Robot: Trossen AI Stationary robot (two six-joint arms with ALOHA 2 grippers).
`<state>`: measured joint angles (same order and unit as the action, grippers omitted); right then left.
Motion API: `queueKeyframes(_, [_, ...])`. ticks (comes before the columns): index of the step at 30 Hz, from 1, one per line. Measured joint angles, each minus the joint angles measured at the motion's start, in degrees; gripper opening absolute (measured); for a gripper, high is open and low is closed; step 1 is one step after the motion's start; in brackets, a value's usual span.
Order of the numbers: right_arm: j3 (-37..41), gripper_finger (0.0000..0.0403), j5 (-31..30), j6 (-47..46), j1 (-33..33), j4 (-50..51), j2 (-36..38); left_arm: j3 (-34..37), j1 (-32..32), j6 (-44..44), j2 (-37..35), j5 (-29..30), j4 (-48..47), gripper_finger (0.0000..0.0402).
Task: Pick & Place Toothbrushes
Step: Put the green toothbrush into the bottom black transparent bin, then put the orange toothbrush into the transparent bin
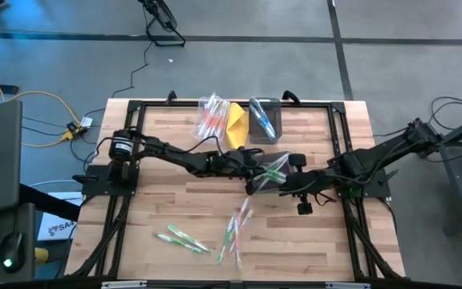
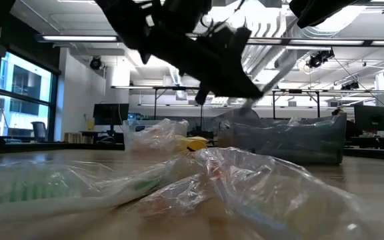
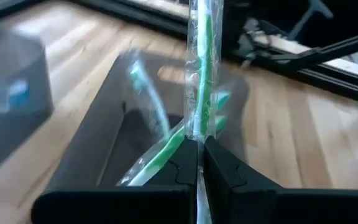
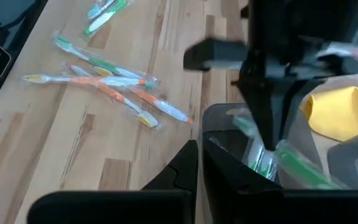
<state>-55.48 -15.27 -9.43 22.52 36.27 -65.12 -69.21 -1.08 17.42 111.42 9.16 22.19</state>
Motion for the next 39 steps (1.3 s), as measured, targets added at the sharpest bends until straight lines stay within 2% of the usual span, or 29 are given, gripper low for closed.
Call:
queueKeyframes(6, [0.0,0.0015,-2.93,-1.29,-0.01,-0.07,0.0,0.02,-0.02,6.47,2.65,1.36,-0.08,0.0003])
queueKeyframes(9, [0.0,0.0015,-3.25,-1.88,-0.02,-0.07,0.0,-0.02,-0.02,8.69,3.39,1.68,-0.11,0.0016])
queueKeyframes(19, [0.0,0.0015,-2.82,-2.78,-0.02,0.48,0.0,-0.02,-0.04,10.06,3.28,2.57,-0.06,0.0118])
queueKeyframes(23, [0.0,0.0015,-2.82,-2.78,-0.02,0.63,-0.01,0.0,-0.04,10.13,3.22,2.25,1.09,0.0145])
queueKeyframes(31, [0.0,0.0015,-2.79,-2.78,-0.02,1.67,-0.02,0.11,0.0,8.93,-0.29,2.06,1.37,0.0145])
queueKeyframes(39, [0.0,0.0015,-2.77,-2.8,-0.02,2.32,-0.02,0.04,0.13,5.35,-8.41,1.99,-7.84,0.0138])
